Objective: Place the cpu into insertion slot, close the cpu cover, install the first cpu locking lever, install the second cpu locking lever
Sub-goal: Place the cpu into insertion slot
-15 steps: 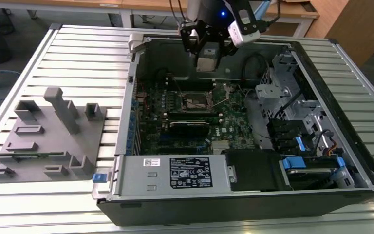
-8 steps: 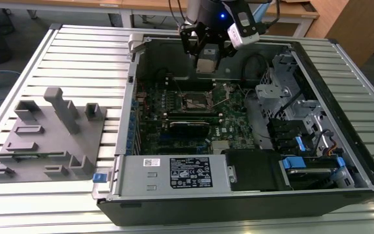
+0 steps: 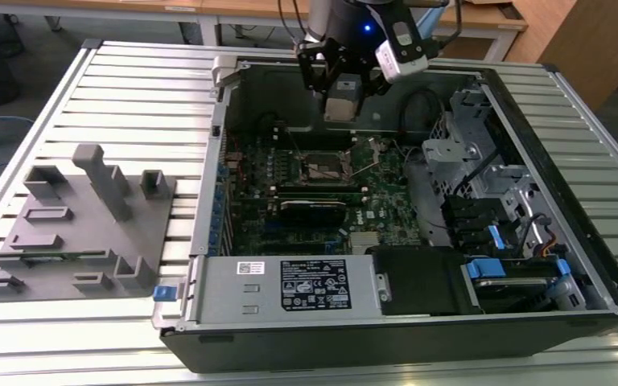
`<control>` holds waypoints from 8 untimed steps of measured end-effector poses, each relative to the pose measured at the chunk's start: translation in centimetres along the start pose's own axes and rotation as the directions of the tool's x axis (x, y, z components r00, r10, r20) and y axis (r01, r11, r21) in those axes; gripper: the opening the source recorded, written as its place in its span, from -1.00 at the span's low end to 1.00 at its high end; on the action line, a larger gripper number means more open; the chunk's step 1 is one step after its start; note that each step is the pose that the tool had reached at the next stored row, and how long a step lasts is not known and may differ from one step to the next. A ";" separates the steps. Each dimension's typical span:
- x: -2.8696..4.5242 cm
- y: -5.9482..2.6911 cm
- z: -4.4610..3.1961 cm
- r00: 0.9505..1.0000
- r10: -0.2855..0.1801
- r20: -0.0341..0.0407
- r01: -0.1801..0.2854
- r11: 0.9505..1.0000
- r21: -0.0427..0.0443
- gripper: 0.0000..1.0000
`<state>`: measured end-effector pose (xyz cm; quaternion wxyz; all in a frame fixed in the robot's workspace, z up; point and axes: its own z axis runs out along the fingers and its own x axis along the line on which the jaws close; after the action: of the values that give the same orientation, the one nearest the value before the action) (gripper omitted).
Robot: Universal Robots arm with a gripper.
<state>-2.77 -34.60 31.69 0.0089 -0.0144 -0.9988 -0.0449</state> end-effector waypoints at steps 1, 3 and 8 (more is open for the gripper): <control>0.00 -0.01 0.09 1.000 0.000 0.000 0.000 1.000 0.000 0.08; -0.01 -0.03 0.37 1.000 0.000 0.000 0.000 1.000 0.000 0.08; -0.01 -0.05 0.54 1.000 0.000 0.000 0.000 1.000 0.001 0.08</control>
<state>-2.77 -34.60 31.15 0.0090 -0.0145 -0.9989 -0.0446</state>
